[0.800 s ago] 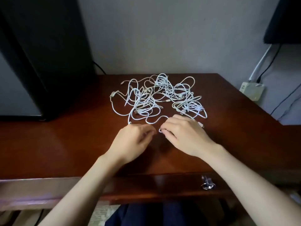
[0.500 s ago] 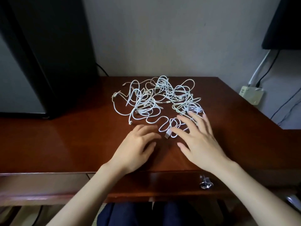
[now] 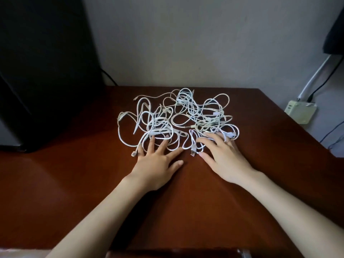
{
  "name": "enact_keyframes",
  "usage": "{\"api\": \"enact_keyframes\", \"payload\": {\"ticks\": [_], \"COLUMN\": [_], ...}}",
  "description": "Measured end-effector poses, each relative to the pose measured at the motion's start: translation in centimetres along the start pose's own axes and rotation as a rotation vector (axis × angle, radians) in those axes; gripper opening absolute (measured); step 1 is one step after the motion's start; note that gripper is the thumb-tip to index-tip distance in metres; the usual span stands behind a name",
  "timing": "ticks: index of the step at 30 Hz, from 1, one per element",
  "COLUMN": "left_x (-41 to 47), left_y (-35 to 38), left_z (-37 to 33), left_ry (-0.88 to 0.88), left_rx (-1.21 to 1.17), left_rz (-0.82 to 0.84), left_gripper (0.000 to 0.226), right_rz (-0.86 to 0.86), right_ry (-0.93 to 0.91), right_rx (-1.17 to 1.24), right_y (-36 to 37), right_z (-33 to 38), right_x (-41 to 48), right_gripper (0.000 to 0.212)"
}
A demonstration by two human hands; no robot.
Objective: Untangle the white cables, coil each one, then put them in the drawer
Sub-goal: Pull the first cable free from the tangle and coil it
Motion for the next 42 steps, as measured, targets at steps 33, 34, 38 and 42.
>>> {"api": "enact_keyframes", "payload": {"ticks": [33, 34, 38, 42], "left_x": [8.5, 8.9, 10.0, 10.2], "left_y": [-0.7, -0.8, -1.4, -1.3], "left_z": [-1.3, -1.2, -0.9, 0.3], "left_ry": [-0.040, -0.055, -0.075, -0.045], "left_rx": [-0.027, -0.010, 0.040, -0.103], "left_rz": [-0.451, -0.438, -0.422, -0.509], "left_gripper": [0.040, 0.040, 0.038, 0.029], "right_rz": [-0.181, -0.144, -0.091, -0.195], "right_ry": [0.115, 0.094, 0.002, -0.076], "right_rx": [0.081, 0.036, -0.054, 0.023], "right_y": [-4.0, -4.1, -4.1, -3.9], "right_z": [1.7, 1.8, 1.9, 2.5], "right_x": [1.4, 1.3, 0.9, 1.0], "right_gripper": [0.010, 0.015, 0.038, 0.055]}}
Point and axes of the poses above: each hand's wrist, its own x-axis towards the middle knuckle, its own y-axis out of the palm, z = x × y, the point moved 1 cm from there along x, towards the middle knuckle, and after that the axes turned 15 degrees about y, right-handed, at the moved point
